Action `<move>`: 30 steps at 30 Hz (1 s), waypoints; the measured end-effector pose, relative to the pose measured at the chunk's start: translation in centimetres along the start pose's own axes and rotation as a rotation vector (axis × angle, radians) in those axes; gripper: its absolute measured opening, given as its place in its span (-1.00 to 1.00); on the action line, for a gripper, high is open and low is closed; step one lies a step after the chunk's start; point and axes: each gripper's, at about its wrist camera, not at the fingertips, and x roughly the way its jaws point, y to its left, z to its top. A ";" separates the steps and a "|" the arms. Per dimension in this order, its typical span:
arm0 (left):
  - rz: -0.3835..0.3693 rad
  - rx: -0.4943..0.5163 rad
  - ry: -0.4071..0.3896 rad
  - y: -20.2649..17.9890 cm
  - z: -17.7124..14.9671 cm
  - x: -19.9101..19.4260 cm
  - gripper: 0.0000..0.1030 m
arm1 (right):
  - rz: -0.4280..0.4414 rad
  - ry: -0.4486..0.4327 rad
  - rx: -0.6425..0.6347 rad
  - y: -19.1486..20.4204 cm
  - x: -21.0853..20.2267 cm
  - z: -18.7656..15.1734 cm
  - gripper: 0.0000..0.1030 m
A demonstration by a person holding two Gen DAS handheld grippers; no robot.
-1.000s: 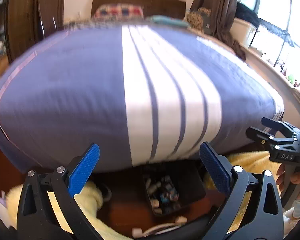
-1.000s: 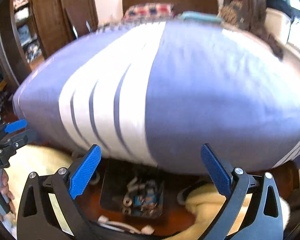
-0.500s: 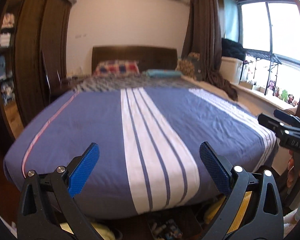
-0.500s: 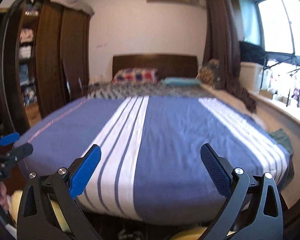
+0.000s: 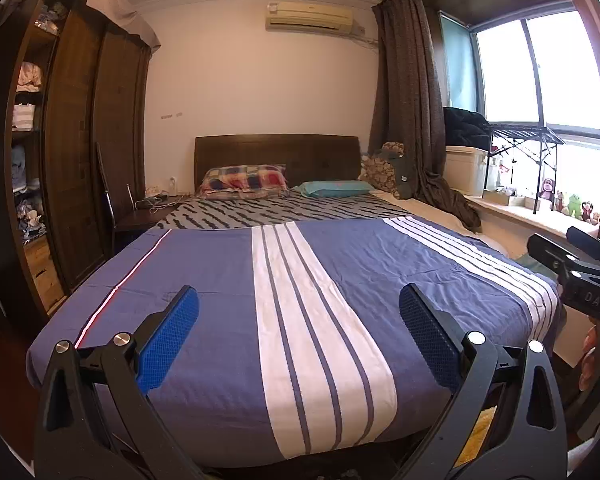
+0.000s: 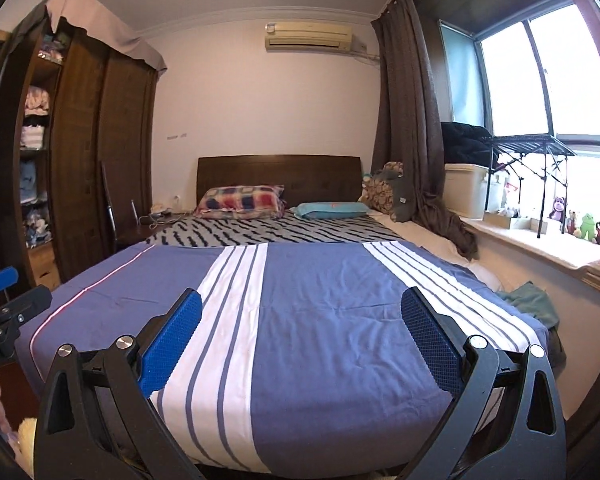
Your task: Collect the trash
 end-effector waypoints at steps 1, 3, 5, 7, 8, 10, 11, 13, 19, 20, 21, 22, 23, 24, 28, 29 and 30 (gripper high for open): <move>0.000 -0.001 0.000 -0.1 -0.1 -0.1 0.85 | -0.001 0.000 0.004 0.1 -0.1 -0.1 0.94; -0.001 -0.006 -0.001 -0.1 -0.3 -0.3 0.85 | 0.002 0.000 0.003 0.3 -0.1 -0.2 0.94; -0.003 -0.011 0.002 0.2 -0.3 -0.2 0.85 | 0.012 0.003 -0.002 0.5 -0.2 -0.3 0.94; 0.001 -0.012 0.004 0.3 -0.3 -0.2 0.85 | 0.019 0.006 -0.011 0.9 -0.2 -0.3 0.94; 0.001 -0.012 0.005 0.4 -0.2 -0.2 0.85 | 0.020 0.006 -0.011 1.0 -0.1 -0.3 0.94; 0.003 -0.011 0.005 0.3 -0.2 -0.2 0.85 | 0.026 0.005 -0.011 1.0 -0.2 -0.3 0.94; 0.005 -0.011 0.005 0.3 -0.2 -0.2 0.85 | 0.028 0.005 -0.012 1.0 -0.2 -0.3 0.94; 0.008 -0.009 0.003 0.4 -0.2 -0.3 0.85 | 0.035 0.005 -0.014 1.2 -0.2 -0.3 0.94; 0.010 -0.008 -0.002 0.5 -0.1 -0.6 0.85 | 0.046 -0.001 -0.016 1.2 -0.3 -0.1 0.94; 0.009 -0.007 -0.003 0.5 -0.1 -0.7 0.85 | 0.045 -0.001 -0.016 1.3 -0.3 -0.1 0.94; 0.008 -0.007 -0.003 0.4 -0.1 -0.7 0.85 | 0.045 -0.002 -0.016 1.3 -0.3 -0.1 0.94; 0.007 -0.005 -0.004 0.4 0.0 -0.7 0.85 | 0.046 -0.002 -0.016 1.3 -0.3 -0.1 0.94; 0.006 -0.003 -0.004 0.3 0.0 -0.8 0.85 | 0.047 -0.001 -0.016 1.3 -0.3 -0.1 0.94; 0.006 -0.002 -0.004 0.2 0.0 -0.8 0.85 | 0.048 -0.001 -0.017 1.4 -0.3 -0.1 0.94; 0.005 0.000 -0.007 0.1 0.1 -0.9 0.85 | 0.059 -0.002 -0.020 1.6 -0.4 0.0 0.94; 0.004 0.000 -0.006 0.1 0.2 -0.9 0.85 | 0.061 -0.002 -0.020 1.7 -0.4 0.0 0.94; 0.004 0.000 -0.006 0.1 0.2 -0.9 0.85 | 0.064 -0.002 -0.020 1.7 -0.4 0.0 0.94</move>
